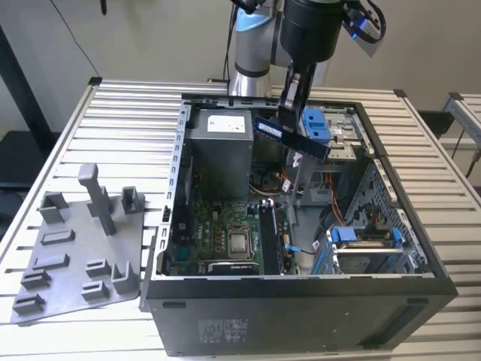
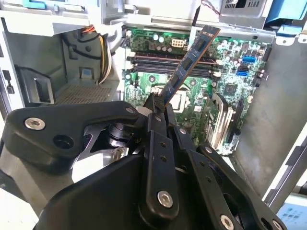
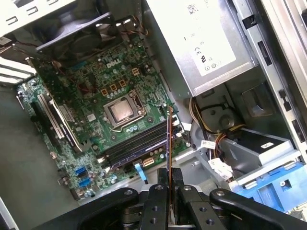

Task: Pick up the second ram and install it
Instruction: 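Insert the second ram into the second slot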

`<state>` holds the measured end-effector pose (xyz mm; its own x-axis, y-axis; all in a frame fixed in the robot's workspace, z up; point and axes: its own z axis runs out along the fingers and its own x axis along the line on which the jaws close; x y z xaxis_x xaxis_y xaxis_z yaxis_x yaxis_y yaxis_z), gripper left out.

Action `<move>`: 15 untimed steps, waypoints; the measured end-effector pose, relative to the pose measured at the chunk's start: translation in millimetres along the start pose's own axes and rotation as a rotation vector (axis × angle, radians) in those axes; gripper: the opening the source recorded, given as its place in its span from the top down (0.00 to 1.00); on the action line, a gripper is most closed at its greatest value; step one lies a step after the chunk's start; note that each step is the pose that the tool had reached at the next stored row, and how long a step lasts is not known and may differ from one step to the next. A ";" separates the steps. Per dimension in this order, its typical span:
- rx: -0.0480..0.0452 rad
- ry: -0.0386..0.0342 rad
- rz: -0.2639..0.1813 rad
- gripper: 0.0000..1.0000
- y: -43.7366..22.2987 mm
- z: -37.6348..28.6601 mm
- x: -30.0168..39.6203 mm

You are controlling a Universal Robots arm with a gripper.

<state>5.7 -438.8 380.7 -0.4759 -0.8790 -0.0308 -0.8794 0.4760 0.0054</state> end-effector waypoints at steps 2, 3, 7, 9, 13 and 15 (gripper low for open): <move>0.0009 0.0008 0.012 0.85 0.0 0.2 0.0; 0.0013 0.0012 0.019 0.85 0.0 0.3 0.0; 0.0027 0.0021 0.045 0.85 0.0 0.7 -0.1; 0.0033 0.0021 0.066 0.85 0.1 1.0 -0.1; 0.0050 0.0017 0.124 0.85 0.1 1.7 0.0; 0.0060 0.0015 0.158 0.85 0.0 2.0 -0.1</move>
<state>5.7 -438.7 378.7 -0.6081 -0.7933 -0.0285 -0.7937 0.6083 0.0041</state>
